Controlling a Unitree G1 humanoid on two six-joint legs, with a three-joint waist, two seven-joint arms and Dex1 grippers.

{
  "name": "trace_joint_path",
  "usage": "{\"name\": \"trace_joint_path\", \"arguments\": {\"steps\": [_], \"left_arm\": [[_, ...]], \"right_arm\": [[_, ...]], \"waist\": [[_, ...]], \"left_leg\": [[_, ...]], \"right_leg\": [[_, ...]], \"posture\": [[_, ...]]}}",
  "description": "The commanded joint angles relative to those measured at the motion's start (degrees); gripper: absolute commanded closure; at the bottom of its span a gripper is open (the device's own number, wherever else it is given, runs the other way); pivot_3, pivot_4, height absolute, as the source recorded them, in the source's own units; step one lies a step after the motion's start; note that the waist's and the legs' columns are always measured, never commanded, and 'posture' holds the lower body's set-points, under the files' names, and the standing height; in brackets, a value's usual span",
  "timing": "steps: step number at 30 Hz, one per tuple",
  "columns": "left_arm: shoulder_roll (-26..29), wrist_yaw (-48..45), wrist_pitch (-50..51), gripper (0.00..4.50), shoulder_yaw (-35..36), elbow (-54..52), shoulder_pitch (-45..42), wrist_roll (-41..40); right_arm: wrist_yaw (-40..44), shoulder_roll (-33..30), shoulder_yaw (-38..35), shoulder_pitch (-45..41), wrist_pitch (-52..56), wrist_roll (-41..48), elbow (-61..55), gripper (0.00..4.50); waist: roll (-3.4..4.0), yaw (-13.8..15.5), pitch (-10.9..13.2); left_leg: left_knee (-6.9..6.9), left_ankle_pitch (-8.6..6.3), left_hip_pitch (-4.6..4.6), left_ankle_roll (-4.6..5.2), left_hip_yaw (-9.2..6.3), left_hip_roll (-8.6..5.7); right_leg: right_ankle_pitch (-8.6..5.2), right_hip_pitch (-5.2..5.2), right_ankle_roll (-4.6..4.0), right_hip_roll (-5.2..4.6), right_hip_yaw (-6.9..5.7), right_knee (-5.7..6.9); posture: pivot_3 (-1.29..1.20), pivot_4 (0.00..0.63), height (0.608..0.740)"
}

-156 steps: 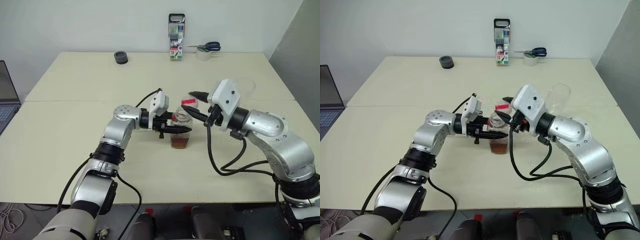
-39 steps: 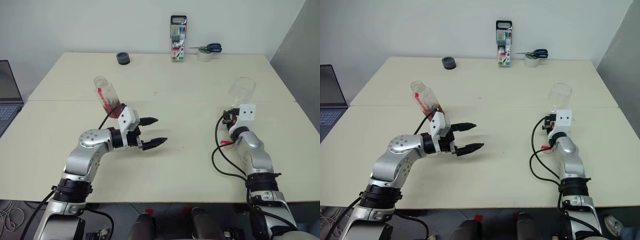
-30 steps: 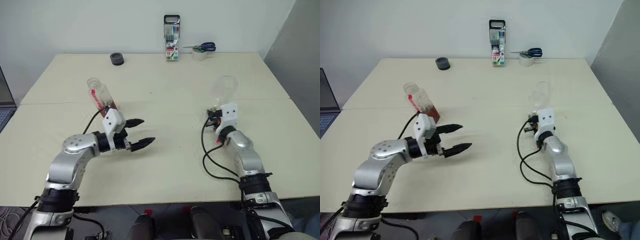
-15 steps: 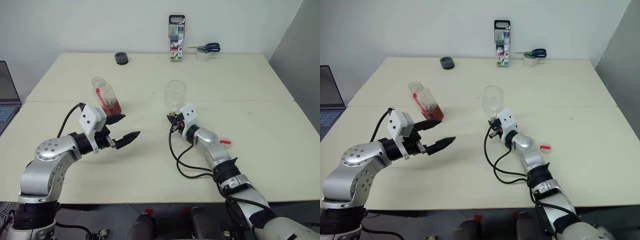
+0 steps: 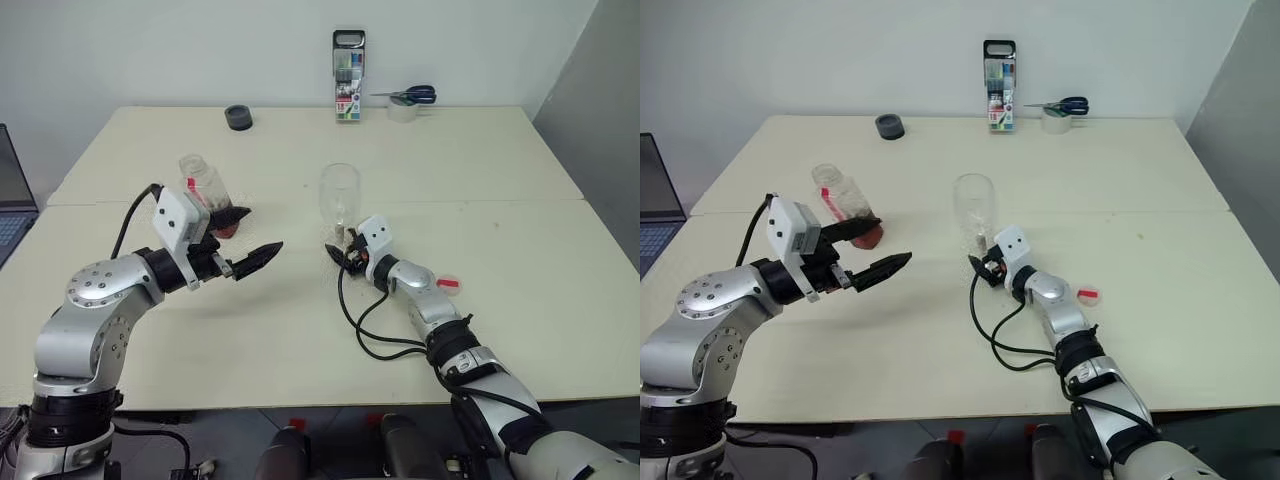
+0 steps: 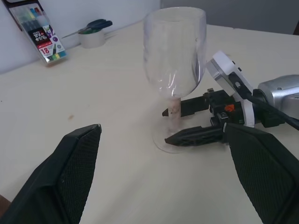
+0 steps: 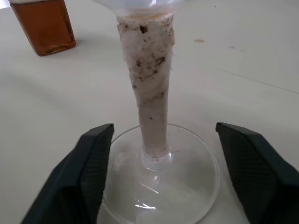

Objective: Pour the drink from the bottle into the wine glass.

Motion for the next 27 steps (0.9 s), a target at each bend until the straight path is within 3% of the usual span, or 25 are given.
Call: {"name": "trace_joint_path", "arguments": {"steps": [1, 7, 13, 21, 27], "left_arm": [[-0.6, 0.3, -0.6, 0.00, -0.2, -1.8, -1.3, -1.4], [-2.6, 1.3, -0.9, 0.00, -1.0, -1.7, -1.6, -0.9], [-4.8, 4.5, -3.1, 0.00, -0.9, -0.3, 2.3, 2.1], [-7.9, 13.4, -11.3, 0.00, 2.3, 9.2, 9.9, 10.5], [-8.1, 17.2, -16.1, 0.00, 5.5, 20.5, 6.0, 12.1]], "right_arm": [[1.3, -0.6, -0.2, 1.5, 1.1, 0.2, -5.1, 0.03], [4.2, -4.4, 2.3, 8.0, 6.6, -1.0, -17.0, 0.03], [10.9, -13.0, 5.0, 16.6, 14.6, -0.1, -36.6, 0.03], [20.8, -23.7, 3.1, 24.0, 25.5, 10.0, -62.2, 0.03], [21.8, -26.6, 2.3, 23.8, 33.1, 17.1, -71.3, 0.03]], "waist": [[0.00, 0.0, 0.0], [0.00, 0.2, 0.0], [0.01, 0.3, 0.0], [0.02, 0.6, 0.0], [-0.04, 1.9, 0.0]], "left_leg": [[0.00, 0.00, 0.00, 0.00, 0.00, 0.00], [0.03, 0.00, -0.03, 0.01, -0.02, -0.02], [0.04, -0.09, -0.03, 0.16, -0.01, -0.02], [0.03, -0.13, -0.02, 0.23, -0.05, 0.02], [0.05, -0.14, -0.04, 0.24, -0.08, 0.01]], "right_leg": [[0.00, 0.00, 0.00, 0.00, 0.00, 0.00], [0.00, 0.02, 0.00, -0.02, 0.00, -0.02], [0.00, 0.02, 0.00, -0.04, 0.01, -0.02], [-0.01, 0.02, 0.00, -0.02, -0.01, -0.05], [-0.01, 0.04, 0.01, -0.02, -0.07, -0.10]], "posture": [[0.00, 0.150, 0.740], [0.00, 0.150, 0.740], [0.00, 0.150, 0.740], [0.00, 0.150, 0.740], [0.00, 0.150, 0.740]]}}
